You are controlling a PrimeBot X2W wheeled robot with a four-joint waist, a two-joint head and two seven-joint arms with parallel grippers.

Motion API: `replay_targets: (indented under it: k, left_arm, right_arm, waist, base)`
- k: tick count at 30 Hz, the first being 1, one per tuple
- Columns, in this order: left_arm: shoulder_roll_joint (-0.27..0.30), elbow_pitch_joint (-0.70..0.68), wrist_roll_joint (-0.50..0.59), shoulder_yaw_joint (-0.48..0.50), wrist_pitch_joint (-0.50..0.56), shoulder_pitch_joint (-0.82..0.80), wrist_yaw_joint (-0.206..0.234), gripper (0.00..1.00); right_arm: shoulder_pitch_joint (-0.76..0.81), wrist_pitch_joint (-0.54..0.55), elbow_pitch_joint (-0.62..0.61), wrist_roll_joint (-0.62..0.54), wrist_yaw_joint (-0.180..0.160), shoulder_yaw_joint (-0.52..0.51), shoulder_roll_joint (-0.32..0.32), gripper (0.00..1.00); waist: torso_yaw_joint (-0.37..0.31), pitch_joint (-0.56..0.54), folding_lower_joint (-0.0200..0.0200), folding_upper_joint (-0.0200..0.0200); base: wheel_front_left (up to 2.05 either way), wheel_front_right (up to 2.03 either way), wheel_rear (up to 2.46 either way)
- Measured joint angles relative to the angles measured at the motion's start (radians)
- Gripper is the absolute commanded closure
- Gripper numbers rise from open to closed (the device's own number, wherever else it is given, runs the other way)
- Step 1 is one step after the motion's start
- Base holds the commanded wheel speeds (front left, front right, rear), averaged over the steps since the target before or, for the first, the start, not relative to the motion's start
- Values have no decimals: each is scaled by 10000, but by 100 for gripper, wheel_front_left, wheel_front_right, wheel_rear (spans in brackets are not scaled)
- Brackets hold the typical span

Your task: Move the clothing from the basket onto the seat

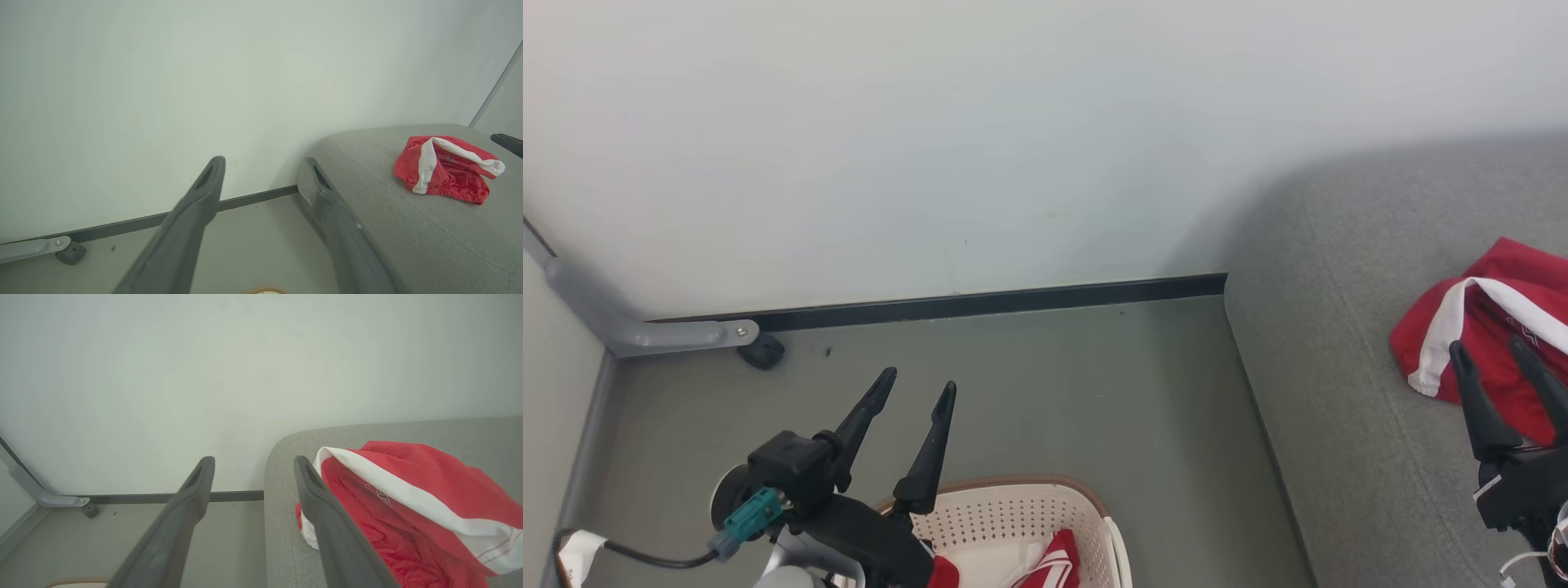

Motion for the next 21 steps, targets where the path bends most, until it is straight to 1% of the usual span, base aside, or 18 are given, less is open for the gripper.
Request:
replay_targets:
  k: [3,10,15,21]
  left_arm:
    - [13,-13,-113,105,-90,194,102,0]
    - [38,-117,-362,433,-276,719,382,0]
    - [69,-167,-435,656,-357,990,612,0]
    - [54,-288,-525,826,-508,1403,708,0]
  right_arm:
    - [308,-2,-583,-77,-92,-161,15,0]
    - [910,-4,-1781,-259,-472,-516,199,0]
    - [1431,-4,-2460,-324,-744,-734,546,0]
    - [2034,-4,-2963,-548,-965,-782,1009,0]
  waist:
    - [261,-156,0,0]
    - [837,-422,1,0]
    - [1135,-567,1,-1]
    - [1334,-666,1,1]
  base:
    - [0,0,0]
    - [0,0,0]
    - [0,0,0]
    - [0,0,0]
